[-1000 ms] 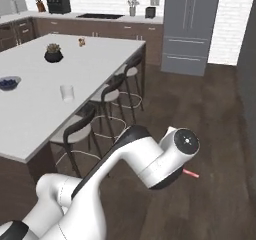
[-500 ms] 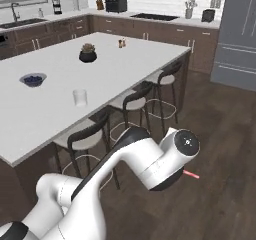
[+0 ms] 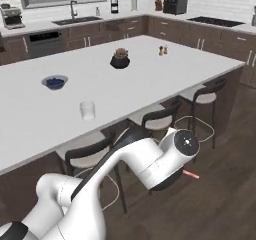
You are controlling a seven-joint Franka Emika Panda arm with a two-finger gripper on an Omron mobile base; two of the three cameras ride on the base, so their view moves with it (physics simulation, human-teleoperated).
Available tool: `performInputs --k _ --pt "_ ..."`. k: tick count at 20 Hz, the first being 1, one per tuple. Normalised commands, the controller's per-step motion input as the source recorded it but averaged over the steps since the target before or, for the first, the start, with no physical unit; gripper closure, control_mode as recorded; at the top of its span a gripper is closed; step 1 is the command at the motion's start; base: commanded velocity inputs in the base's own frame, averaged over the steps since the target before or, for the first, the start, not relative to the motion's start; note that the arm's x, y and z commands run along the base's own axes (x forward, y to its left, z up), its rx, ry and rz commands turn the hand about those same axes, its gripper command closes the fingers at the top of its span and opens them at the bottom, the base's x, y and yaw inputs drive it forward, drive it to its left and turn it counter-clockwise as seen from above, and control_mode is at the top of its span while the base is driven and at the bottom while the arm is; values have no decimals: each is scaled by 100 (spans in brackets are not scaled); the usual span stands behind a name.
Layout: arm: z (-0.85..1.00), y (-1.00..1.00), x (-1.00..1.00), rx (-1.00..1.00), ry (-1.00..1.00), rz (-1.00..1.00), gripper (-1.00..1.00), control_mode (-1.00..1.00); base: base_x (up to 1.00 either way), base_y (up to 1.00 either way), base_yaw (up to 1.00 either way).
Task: Take a straw from the drawer in front and place it inside the glass cup on the dining counter.
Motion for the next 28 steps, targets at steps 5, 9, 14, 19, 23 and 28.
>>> performInputs --k 5,9,14,19,23,28 --pt "0 0 0 0 0 0 100 100 53 -61 51" --pt "0 0 0 0 0 0 100 100 48 -61 51" --pt "0 0 0 0 0 0 100 100 39 -53 57" --pt "0 0 0 0 0 0 100 100 34 -49 57" --pt "0 0 0 0 0 0 100 100 42 -37 54" --pt "0 0 0 0 0 0 100 100 56 -19 50"
